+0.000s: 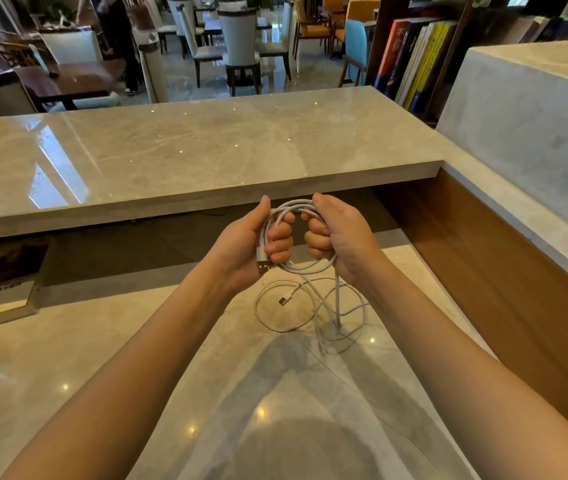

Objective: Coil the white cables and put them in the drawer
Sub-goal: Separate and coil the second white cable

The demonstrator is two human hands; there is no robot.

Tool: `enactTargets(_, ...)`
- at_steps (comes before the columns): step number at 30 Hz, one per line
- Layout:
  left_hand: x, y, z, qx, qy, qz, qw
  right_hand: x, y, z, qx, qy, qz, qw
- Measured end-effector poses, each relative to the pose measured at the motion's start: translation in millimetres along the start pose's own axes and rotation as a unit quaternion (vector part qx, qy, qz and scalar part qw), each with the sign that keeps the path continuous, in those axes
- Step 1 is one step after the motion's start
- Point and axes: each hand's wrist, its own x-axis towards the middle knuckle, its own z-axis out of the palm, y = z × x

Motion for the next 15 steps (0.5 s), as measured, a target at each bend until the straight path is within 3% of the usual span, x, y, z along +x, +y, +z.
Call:
enactTargets(5,0.3,-7.6,1.0,-0.07,-0.051,-0.008,0.996,1.1,-2.4,-1.9,-0.105,0.07,-0.071,0.989)
enactTargets(11,-1.9,-9.6,-1.4,-0.05,-0.085,0.018,0.995,6.8,-15.8,1.4,-0.139,0.074,-0.124,0.98)
enactTargets(15,-3.0,-5.4,2.5,0.02,-0.022,0.038,0.999,8.9,-23.0,4.3,-0.112,0.078,-0.114,0.984)
